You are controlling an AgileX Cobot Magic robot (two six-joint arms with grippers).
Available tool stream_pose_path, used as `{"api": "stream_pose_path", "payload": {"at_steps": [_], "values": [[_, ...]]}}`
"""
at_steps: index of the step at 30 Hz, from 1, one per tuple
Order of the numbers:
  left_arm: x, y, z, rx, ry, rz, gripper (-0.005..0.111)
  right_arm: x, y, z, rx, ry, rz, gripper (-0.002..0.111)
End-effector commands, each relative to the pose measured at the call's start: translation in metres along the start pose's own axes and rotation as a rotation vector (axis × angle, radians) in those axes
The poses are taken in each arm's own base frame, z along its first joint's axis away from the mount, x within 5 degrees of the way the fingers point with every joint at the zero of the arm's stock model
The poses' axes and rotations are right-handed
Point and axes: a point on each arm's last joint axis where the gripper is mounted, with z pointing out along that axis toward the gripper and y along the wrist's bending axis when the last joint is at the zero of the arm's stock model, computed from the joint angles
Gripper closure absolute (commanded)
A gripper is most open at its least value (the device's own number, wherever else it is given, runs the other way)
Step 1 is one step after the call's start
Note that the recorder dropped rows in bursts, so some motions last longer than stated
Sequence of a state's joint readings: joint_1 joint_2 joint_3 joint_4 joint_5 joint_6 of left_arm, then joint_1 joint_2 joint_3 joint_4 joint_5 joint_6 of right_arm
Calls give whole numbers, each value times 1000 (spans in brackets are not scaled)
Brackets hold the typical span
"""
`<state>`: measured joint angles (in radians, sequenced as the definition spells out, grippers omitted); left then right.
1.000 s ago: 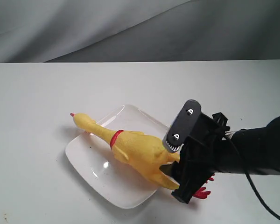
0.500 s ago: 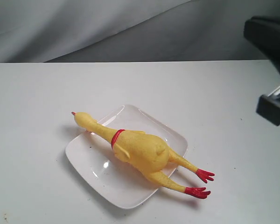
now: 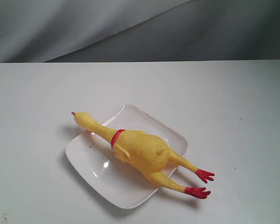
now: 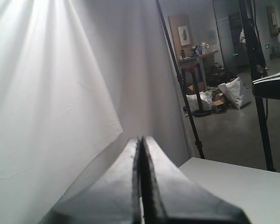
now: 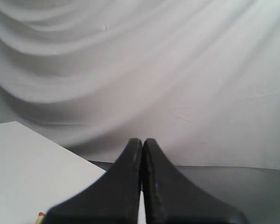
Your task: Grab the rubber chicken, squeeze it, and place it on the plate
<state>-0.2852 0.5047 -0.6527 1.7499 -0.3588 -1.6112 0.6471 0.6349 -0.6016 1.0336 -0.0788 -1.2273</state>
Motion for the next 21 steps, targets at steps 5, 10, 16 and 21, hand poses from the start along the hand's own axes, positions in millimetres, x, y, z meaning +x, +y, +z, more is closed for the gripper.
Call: {"api": "stream_pose_path", "payload": {"at_steps": [5,10,16,21], "values": [[-1,-1,-1,8,-8,-9,106,-9,-18,-4,189,-80,11,108],[-1,-1,-1,12,-8,-9,106,-19,-39,-36,378,-197,283,108],[-1,-1,-1,12,-8,-9,106,27,-43,-73,534,-248,525,108],[-1,-1,-1,12,-8,-9,106,59,-29,-87,517,-214,505,108]]}}
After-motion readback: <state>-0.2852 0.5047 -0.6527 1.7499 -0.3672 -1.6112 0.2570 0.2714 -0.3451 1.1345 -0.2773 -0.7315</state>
